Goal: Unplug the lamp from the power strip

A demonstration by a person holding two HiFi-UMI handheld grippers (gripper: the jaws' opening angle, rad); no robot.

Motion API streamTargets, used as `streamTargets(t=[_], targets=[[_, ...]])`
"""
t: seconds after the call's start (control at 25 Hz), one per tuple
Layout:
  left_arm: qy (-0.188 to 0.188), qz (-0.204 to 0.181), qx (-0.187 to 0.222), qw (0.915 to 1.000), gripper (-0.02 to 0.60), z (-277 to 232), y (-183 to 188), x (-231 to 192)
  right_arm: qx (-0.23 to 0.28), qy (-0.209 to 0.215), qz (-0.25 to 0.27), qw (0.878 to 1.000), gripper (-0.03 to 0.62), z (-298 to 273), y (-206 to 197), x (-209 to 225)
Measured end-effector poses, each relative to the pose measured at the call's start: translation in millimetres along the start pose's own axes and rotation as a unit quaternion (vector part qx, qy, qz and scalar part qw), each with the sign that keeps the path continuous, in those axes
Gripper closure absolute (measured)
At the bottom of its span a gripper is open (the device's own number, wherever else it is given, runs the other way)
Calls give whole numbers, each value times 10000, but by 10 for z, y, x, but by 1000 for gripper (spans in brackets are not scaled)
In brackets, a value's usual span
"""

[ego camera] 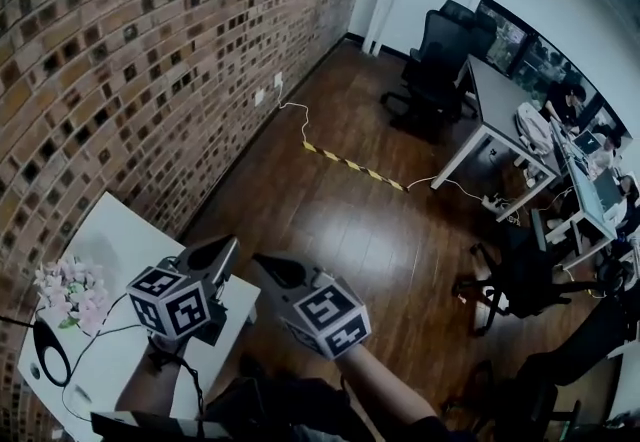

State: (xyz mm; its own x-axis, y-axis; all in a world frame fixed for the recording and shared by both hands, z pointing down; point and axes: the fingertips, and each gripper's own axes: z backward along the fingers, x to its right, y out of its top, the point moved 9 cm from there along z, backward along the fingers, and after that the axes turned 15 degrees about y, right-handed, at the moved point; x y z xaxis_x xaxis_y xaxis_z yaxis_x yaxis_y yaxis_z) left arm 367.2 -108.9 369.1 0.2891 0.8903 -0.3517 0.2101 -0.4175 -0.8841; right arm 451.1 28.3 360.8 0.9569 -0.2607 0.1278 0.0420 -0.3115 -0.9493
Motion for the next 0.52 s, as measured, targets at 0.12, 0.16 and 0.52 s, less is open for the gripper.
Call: streamTargets(t=[0.12,0.16,0.52], targets=[[-175,47,-91,9998,586,-103,-25,-29,-80,-151,-71,9998,605,-13,-9,32],[-221,52,-125,9997,586,-141,-35,-39,-95,-187,-101,9997,605,-19,-9,43],[-428,-98,-268,9987,586,-391,-45,58,-120,-336,-218,9991,605,76,-102,244]])
